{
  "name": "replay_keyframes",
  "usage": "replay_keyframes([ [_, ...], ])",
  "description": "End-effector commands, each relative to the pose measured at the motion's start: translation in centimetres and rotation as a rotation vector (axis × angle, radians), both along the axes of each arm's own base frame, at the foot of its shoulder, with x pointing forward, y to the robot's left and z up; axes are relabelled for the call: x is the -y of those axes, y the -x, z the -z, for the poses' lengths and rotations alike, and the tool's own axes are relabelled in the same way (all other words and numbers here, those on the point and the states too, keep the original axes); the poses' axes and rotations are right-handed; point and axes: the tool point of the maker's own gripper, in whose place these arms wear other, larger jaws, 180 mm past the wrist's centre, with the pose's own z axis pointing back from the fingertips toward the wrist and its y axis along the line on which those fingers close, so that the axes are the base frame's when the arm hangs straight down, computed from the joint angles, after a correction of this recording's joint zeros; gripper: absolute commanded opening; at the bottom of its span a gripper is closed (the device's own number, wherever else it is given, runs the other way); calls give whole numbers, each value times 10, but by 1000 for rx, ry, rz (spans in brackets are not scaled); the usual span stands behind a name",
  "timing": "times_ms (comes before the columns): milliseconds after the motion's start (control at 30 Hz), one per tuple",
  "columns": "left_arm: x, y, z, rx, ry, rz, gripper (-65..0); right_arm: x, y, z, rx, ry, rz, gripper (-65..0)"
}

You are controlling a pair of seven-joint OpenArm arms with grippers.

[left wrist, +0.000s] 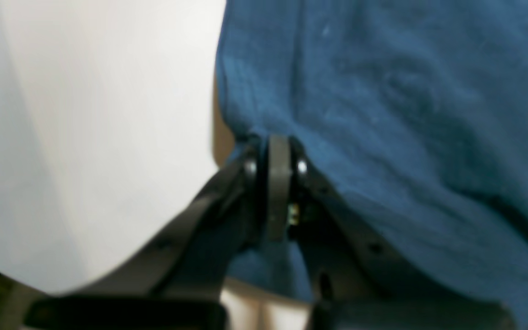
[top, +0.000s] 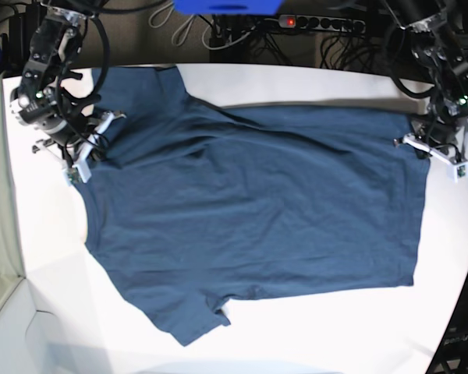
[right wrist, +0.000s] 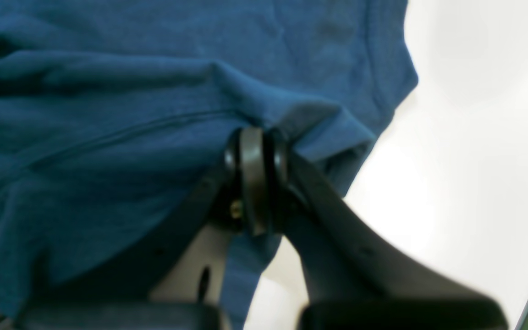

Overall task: Layout the t-shirt on the table in an organized manner, then fold the t-shirt properly
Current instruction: 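Hold the shoulder edges with both grippers and drag the shirt toward the robot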

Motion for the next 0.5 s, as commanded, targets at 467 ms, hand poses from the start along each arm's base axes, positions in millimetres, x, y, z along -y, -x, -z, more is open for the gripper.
replay_keyframes([
  [467, 4, 10, -12, 31, -30, 12, -649, 2, -8, -11, 43, 2, -1, -650],
])
